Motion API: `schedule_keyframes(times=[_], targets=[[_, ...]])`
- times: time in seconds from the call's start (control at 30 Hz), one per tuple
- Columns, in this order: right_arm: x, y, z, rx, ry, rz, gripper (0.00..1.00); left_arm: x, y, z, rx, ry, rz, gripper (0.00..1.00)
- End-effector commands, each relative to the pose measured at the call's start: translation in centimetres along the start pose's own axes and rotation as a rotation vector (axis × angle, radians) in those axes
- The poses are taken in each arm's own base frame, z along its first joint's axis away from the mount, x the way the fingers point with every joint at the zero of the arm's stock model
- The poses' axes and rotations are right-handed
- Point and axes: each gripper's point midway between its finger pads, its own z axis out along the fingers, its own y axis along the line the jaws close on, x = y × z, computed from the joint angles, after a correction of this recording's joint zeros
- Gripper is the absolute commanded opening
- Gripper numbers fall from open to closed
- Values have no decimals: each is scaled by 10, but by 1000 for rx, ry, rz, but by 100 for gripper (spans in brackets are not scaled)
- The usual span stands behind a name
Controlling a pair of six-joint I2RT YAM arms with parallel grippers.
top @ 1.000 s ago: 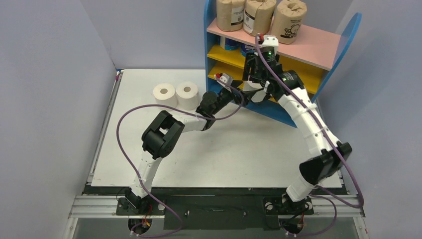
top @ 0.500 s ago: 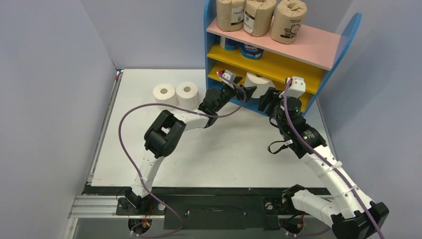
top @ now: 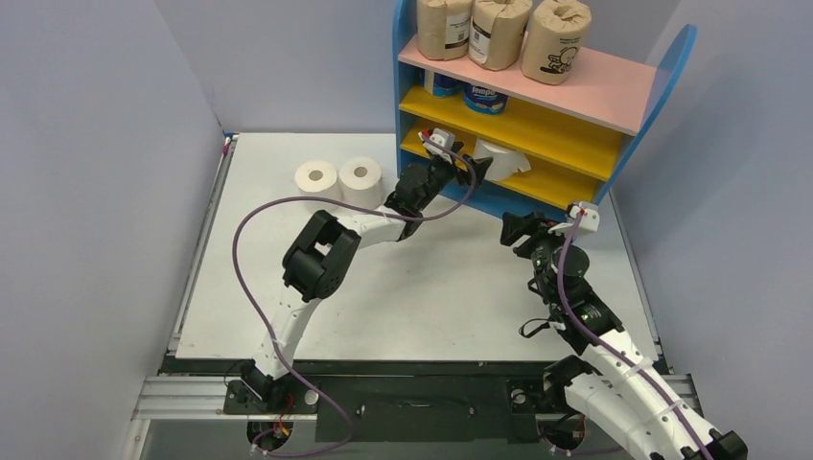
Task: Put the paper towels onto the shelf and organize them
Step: Place the paper towel on the shelf.
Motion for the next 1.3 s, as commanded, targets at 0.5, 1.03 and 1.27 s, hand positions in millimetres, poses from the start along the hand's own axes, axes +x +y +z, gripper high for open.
schedule_keyframes(times=[0.5,1.03,1.27], targets=[[-3,-12,0,-4,-158,57,60,-59,12,-9,-41,-100,-6,96],[16,-24,52,67,-253,85,67,-107,2,-158,-285,107,-290,96],[4,-17,79,80,-309,16,67,-112,8,-235,-364,196,-317,96]])
